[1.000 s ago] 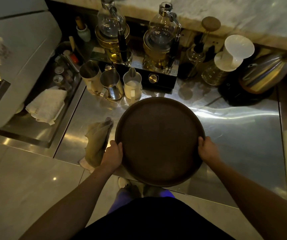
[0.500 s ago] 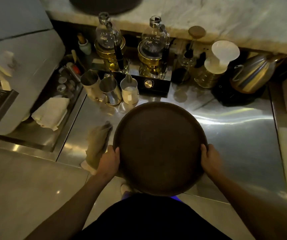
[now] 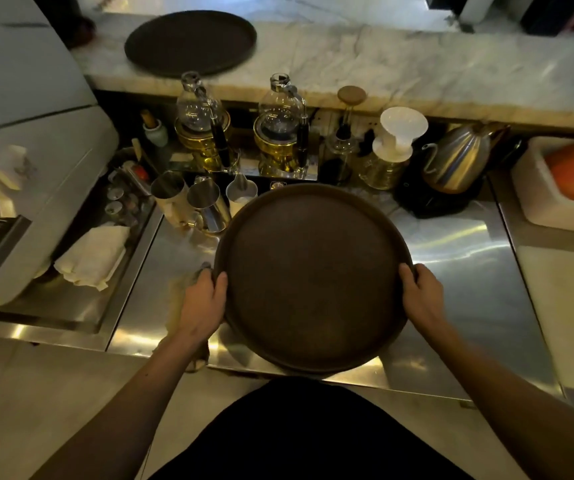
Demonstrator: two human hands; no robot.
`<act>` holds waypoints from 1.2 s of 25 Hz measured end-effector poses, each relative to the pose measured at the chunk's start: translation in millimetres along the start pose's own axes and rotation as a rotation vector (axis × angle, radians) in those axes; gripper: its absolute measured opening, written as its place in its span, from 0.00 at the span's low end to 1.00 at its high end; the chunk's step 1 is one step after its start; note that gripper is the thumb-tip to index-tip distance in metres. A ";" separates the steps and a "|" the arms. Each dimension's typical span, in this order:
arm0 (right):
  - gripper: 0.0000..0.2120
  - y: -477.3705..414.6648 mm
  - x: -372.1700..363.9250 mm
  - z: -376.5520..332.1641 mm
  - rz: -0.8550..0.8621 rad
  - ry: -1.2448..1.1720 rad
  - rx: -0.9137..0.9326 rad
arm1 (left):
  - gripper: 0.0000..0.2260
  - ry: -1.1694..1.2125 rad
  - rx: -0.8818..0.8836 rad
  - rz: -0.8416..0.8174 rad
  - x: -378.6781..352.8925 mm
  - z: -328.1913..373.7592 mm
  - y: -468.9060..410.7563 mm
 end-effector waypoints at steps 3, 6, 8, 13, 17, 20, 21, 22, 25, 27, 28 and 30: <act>0.18 2.3 10.6 -14.4 0.027 -0.087 -0.003 | 0.12 0.112 0.004 0.003 15.0 9.1 0.6; 0.18 3.0 21.1 -36.0 0.047 -0.164 -0.002 | 0.11 0.237 0.007 0.070 32.7 23.4 -0.4; 0.18 2.2 28.8 -55.7 0.050 -0.226 0.006 | 0.09 0.285 -0.021 0.136 48.5 36.7 -3.1; 0.16 -3.5 53.2 -104.9 0.005 -0.357 0.046 | 0.09 0.359 -0.063 0.246 86.8 65.2 -5.6; 0.15 -12.6 72.5 -144.5 -0.037 -0.406 0.064 | 0.11 0.351 -0.048 0.316 113.2 86.2 -6.2; 0.11 -24.4 85.3 -175.1 -0.100 -0.412 0.080 | 0.13 0.354 -0.040 0.349 131.0 98.6 -9.6; 0.09 -29.3 88.6 -186.3 -0.118 -0.410 0.093 | 0.14 0.364 -0.033 0.352 136.1 102.5 -11.2; 0.09 -32.2 92.0 -197.6 -0.131 -0.404 0.107 | 0.15 0.373 -0.029 0.356 140.8 106.2 -12.8; 0.10 -43.3 97.1 -233.3 -0.147 -0.356 0.158 | 0.17 0.402 -0.029 0.372 158.3 114.8 -24.5; 0.09 -49.6 95.5 -255.0 -0.159 -0.337 0.167 | 0.16 0.442 -0.024 0.390 170.7 118.3 -36.3; 0.08 -53.5 92.9 -266.4 -0.168 -0.329 0.168 | 0.14 0.459 -0.017 0.396 178.9 120.5 -43.2; 0.08 -62.1 85.3 -290.1 -0.164 -0.281 0.183 | 0.12 0.486 -0.020 0.405 195.9 124.4 -58.5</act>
Point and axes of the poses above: each hand's wrist, its own y-axis away from the middle knuckle, its own x-axis out of the back of the hand, z = x × y, the point moved 4 cm from there along -y, towards the middle knuckle, and after that the axes turned 5 degrees about -x, right-handed, at the moved point
